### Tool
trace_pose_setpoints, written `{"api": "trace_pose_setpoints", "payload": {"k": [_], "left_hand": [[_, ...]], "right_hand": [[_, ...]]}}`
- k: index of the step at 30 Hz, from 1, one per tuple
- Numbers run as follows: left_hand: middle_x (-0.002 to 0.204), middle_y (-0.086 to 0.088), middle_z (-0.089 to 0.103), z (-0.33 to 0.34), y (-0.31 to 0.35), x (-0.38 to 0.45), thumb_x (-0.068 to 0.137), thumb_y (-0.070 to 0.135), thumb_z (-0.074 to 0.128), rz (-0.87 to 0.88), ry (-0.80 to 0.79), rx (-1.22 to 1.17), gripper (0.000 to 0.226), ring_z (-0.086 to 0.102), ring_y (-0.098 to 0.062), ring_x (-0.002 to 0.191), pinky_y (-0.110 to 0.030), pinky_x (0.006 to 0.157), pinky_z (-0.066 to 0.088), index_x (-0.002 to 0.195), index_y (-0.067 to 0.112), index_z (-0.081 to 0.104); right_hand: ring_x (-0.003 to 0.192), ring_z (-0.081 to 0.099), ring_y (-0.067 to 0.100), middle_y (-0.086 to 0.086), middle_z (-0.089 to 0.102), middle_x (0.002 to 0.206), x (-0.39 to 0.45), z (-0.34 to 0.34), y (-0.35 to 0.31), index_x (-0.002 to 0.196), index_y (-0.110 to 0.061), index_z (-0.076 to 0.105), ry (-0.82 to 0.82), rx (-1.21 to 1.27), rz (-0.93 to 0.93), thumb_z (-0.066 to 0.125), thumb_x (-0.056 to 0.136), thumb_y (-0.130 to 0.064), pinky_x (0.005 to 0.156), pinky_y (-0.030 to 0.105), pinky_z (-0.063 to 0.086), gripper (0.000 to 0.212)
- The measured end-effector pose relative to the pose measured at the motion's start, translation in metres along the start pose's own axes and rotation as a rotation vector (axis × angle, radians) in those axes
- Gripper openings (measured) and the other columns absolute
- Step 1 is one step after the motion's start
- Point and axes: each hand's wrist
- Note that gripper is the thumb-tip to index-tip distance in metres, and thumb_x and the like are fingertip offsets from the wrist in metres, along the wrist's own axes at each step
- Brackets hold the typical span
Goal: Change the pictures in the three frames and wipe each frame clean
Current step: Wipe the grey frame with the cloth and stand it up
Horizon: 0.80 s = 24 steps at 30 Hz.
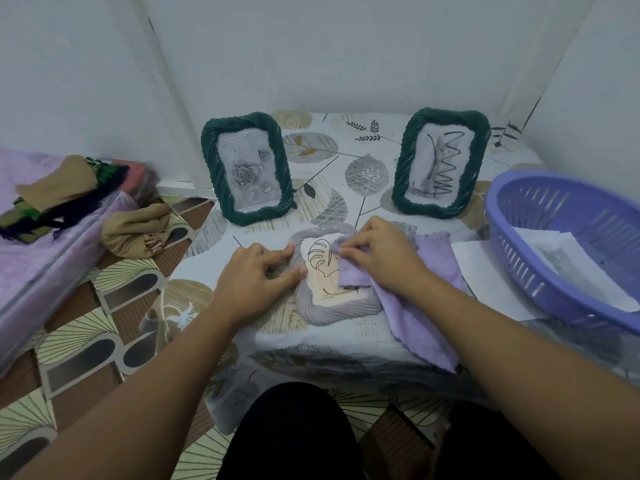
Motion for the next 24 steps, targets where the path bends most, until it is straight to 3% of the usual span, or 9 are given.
{"api": "trace_pose_setpoints", "payload": {"k": [3, 7, 10, 13, 16, 18, 24], "left_hand": [[0.093, 0.01, 0.053, 0.0, 0.001, 0.001, 0.082, 0.078, 0.056, -0.008, -0.003, 0.001, 0.065, 0.046, -0.014, 0.098, -0.034, 0.08, 0.041, 0.138, 0.044, 0.061], [0.091, 0.011, 0.053, 0.001, -0.001, 0.001, 0.079, 0.082, 0.053, -0.002, 0.005, -0.007, 0.07, 0.047, -0.013, 0.097, -0.036, 0.081, 0.044, 0.136, 0.043, 0.063], [0.092, 0.009, 0.053, 0.001, 0.0, 0.001, 0.079, 0.081, 0.053, 0.001, 0.001, 0.003, 0.07, 0.047, -0.014, 0.097, -0.035, 0.081, 0.044, 0.137, 0.043, 0.062], [0.092, 0.009, 0.054, -0.001, 0.002, 0.0, 0.08, 0.081, 0.053, -0.003, -0.003, 0.006, 0.069, 0.047, -0.014, 0.097, -0.036, 0.082, 0.045, 0.137, 0.043, 0.062], [0.093, 0.009, 0.054, 0.0, 0.001, 0.001, 0.081, 0.079, 0.055, -0.005, 0.0, 0.0, 0.068, 0.047, -0.014, 0.097, -0.038, 0.084, 0.046, 0.138, 0.042, 0.062], [0.093, 0.009, 0.053, 0.0, 0.001, 0.001, 0.082, 0.078, 0.056, -0.004, -0.003, -0.007, 0.067, 0.047, -0.013, 0.097, -0.039, 0.084, 0.047, 0.138, 0.042, 0.062], [0.093, 0.01, 0.054, 0.0, 0.0, 0.001, 0.082, 0.078, 0.058, -0.012, 0.007, -0.016, 0.066, 0.048, -0.013, 0.098, -0.039, 0.085, 0.048, 0.137, 0.042, 0.063]], "right_hand": [[0.087, 0.051, 0.016, 0.004, 0.051, 0.095, 0.012, 0.007, -0.009, 0.106, -0.027, 0.081, 0.047, -0.037, 0.075, 0.072, 0.093, -0.038, 0.077, 0.033, 0.043, 0.019], [0.08, 0.045, 0.004, -0.003, 0.051, 0.092, -0.022, -0.001, -0.011, 0.106, -0.03, 0.081, -0.136, 0.05, -0.108, 0.072, 0.091, -0.042, 0.071, 0.017, 0.034, 0.021], [0.082, 0.048, 0.008, -0.004, 0.05, 0.09, -0.024, -0.008, 0.001, 0.107, -0.03, 0.081, -0.072, 0.017, -0.093, 0.074, 0.091, -0.041, 0.073, 0.029, 0.036, 0.02], [0.085, 0.048, 0.011, -0.001, 0.048, 0.09, -0.01, -0.002, -0.004, 0.107, -0.027, 0.081, 0.039, -0.018, -0.004, 0.073, 0.092, -0.039, 0.076, 0.031, 0.039, 0.021], [0.084, 0.047, 0.013, -0.005, 0.047, 0.087, -0.023, -0.003, -0.008, 0.104, -0.027, 0.082, -0.073, 0.016, -0.078, 0.074, 0.091, -0.038, 0.072, 0.03, 0.034, 0.019], [0.085, 0.05, 0.014, -0.004, 0.05, 0.088, -0.034, -0.011, -0.001, 0.104, -0.028, 0.082, -0.156, 0.039, -0.114, 0.075, 0.09, -0.04, 0.074, 0.032, 0.039, 0.019], [0.085, 0.046, 0.01, -0.008, 0.044, 0.087, -0.018, -0.01, -0.004, 0.105, -0.028, 0.082, -0.003, -0.052, 0.008, 0.074, 0.091, -0.038, 0.076, 0.031, 0.037, 0.019]]}}
Point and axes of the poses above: each hand's wrist, its own x-axis towards the middle knuckle, its own z-axis out of the palm, y = z × x
